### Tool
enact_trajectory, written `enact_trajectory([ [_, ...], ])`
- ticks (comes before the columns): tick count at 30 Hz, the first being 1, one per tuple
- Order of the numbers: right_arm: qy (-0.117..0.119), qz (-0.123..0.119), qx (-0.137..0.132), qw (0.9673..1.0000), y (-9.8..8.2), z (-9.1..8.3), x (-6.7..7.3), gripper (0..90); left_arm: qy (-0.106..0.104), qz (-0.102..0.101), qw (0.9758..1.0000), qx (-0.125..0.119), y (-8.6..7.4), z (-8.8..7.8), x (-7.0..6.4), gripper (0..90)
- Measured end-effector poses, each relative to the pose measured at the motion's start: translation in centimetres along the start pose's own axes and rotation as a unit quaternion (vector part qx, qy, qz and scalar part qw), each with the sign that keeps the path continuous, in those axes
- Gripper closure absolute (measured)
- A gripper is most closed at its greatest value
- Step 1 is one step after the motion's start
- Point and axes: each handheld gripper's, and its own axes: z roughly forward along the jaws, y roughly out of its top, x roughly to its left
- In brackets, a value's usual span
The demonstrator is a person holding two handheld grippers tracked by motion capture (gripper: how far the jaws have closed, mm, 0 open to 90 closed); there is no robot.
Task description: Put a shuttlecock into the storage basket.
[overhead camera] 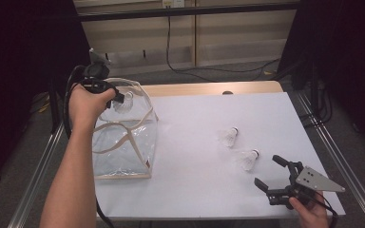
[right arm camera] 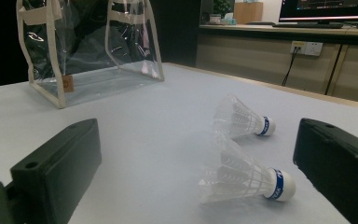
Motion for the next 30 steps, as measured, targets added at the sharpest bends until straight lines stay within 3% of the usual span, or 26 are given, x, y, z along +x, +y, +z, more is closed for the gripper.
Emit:
enact_trajectory([
  [30,0.000,-0.001,0.000,1.0000,0.02,-0.03,0.01,0.6,0.007,-0.008,0.9999,0.005,-0.61,0.56,0.82,87.6],
])
